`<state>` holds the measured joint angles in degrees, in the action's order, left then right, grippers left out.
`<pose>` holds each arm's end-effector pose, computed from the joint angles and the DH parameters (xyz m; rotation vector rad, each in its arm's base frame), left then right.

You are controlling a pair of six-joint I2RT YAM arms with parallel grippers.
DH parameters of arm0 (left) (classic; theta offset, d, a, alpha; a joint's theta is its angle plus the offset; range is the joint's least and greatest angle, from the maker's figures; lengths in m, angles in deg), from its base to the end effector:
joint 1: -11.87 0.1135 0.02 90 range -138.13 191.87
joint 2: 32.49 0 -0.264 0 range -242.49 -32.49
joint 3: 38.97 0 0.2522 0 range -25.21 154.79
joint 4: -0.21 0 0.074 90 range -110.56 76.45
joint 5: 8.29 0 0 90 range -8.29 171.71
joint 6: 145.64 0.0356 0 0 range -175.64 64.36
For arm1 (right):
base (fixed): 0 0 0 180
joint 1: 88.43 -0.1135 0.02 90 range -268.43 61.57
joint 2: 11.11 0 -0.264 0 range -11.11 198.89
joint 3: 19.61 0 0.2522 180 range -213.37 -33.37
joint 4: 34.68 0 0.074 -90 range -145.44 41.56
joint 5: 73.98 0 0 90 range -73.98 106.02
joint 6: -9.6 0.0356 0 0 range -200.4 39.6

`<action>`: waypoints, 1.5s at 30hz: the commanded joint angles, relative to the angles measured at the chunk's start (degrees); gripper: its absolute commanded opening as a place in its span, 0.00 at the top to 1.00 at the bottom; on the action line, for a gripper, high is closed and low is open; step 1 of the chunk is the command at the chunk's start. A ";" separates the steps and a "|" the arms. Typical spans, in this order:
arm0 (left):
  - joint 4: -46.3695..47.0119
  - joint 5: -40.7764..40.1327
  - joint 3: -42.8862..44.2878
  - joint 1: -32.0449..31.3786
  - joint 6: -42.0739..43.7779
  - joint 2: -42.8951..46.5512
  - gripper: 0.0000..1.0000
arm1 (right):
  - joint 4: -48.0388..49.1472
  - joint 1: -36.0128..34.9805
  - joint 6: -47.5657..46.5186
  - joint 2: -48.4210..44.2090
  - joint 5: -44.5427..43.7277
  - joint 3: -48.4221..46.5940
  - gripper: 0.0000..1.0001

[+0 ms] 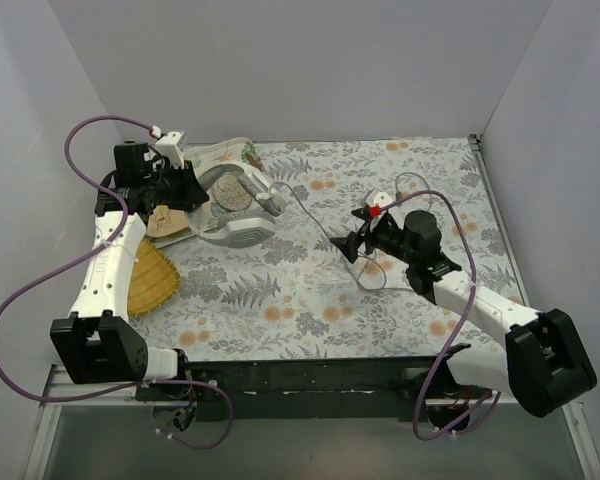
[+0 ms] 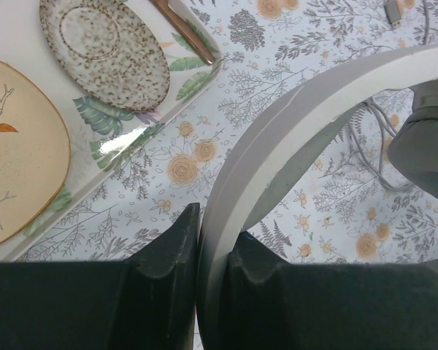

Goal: Wrap the headphones

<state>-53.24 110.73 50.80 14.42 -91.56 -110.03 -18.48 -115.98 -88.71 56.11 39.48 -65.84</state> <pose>0.2891 -0.0044 0.3554 -0.5073 2.2805 -0.8773 0.2235 0.1326 0.2577 -0.8084 1.4741 0.5919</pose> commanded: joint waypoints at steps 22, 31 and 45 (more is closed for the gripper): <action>-0.66 4.92 -1.29 -0.09 4.80 4.85 1.00 | 1.16 -2.07 4.55 13.40 -5.53 -21.31 0.99; -0.30 -1.06 -2.80 -1.67 7.27 1.51 1.00 | -14.38 -12.08 -14.18 9.84 -11.16 -39.20 0.99; -3.91 1.91 -0.25 -11.69 7.63 4.24 1.00 | -39.00 -13.05 -13.22 34.02 -14.23 -70.77 0.99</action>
<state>-57.06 107.93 47.46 3.38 -82.47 -109.39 -48.14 -128.70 -102.66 85.75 28.12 -128.86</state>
